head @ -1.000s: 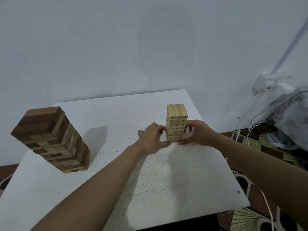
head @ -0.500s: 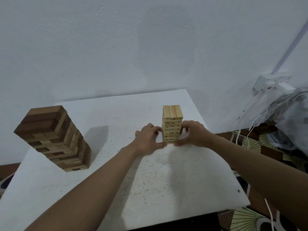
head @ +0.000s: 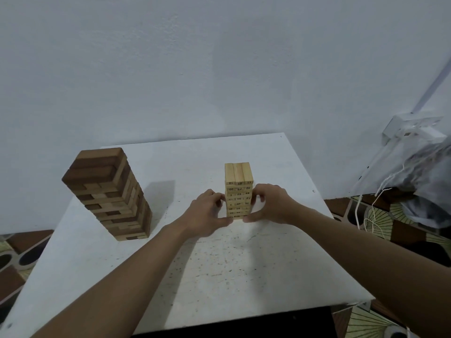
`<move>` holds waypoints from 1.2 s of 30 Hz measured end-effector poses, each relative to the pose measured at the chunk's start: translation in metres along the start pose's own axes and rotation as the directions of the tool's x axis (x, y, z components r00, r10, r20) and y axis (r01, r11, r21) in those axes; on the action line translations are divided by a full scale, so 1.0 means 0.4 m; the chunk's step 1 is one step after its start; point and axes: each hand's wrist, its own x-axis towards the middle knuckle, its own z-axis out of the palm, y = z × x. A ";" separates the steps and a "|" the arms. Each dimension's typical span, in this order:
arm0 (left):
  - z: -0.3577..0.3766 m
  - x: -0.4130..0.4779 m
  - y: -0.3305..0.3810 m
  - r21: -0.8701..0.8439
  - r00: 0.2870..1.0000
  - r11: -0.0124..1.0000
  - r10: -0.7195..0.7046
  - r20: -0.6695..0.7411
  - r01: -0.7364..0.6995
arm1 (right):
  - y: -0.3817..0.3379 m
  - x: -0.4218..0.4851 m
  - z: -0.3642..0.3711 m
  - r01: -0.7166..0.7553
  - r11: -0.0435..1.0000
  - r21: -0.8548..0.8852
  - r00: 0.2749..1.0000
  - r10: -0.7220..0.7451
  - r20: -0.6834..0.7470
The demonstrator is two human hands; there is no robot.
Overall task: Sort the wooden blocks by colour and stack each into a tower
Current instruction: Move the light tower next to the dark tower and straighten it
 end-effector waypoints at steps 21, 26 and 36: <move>-0.064 -0.138 -0.104 -0.138 0.995 0.986 -0.101 -0.015 0.098 | -0.150 0.016 0.105 0.059 0.995 -0.077 0.998 -0.057 0.027; -0.068 -0.155 -0.117 -0.168 0.995 0.982 -0.099 -0.032 0.092 | -0.167 0.025 0.124 0.056 0.994 -0.089 0.998 -0.054 0.024; -0.063 -0.180 -0.115 -0.209 0.988 0.976 -0.085 -0.132 0.056 | -0.194 0.032 0.146 0.046 0.996 -0.076 0.999 -0.045 0.014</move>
